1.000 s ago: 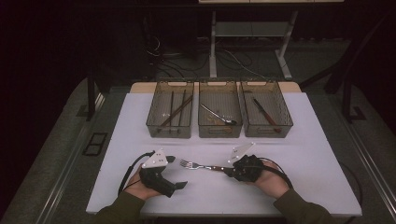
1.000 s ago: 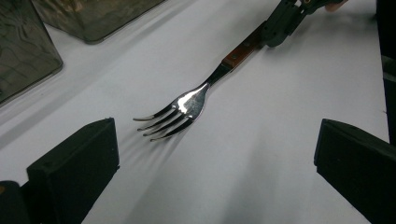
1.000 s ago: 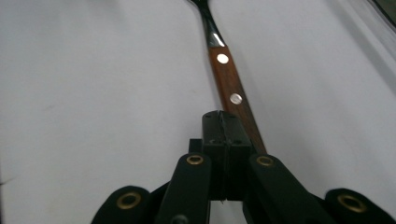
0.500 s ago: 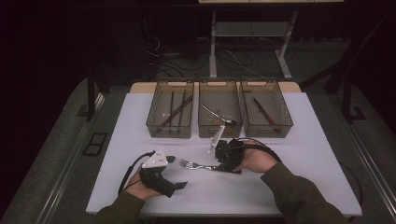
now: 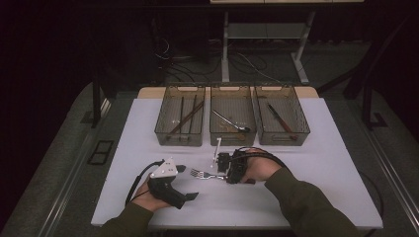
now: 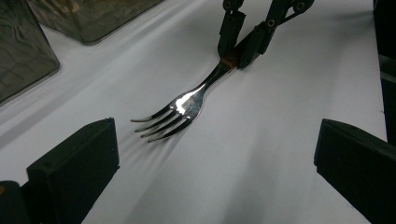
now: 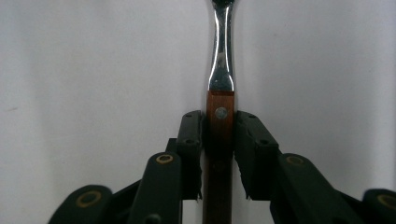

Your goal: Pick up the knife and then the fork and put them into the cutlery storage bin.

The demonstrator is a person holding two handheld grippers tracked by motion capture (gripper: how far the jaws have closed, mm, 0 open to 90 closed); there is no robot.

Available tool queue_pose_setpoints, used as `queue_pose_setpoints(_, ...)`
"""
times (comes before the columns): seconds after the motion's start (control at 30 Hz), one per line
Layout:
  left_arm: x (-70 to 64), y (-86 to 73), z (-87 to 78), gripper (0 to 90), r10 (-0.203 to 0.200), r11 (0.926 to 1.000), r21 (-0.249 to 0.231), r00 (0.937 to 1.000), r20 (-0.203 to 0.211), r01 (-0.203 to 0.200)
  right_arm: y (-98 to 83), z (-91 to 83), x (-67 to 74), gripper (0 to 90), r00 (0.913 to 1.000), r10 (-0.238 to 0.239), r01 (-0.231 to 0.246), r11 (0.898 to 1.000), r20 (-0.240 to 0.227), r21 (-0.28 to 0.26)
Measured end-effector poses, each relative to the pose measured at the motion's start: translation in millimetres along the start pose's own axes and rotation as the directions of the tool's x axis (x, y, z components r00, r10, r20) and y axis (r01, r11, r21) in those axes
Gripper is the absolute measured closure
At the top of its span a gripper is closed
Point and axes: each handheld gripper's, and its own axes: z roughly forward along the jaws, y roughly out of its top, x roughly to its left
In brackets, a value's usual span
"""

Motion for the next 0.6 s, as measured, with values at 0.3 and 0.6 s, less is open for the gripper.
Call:
queue_pose_setpoints(0.3,0.3,0.0,-0.4,0.0,0.001,1.0,0.0,1.0,-0.001,-0.001,-0.5,-1.0,2.4,77.3,0.9999,0.007,-0.007,1.0,0.01,-0.003)
queue_pose_setpoints(0.6,0.7,0.0,-0.6,0.0,0.006,1.0,0.006,1.0,-0.002,-0.006,-15.2,-7.6,-2.5,77.2,0.9981,0.061,-0.061,0.995,0.0,-0.073)
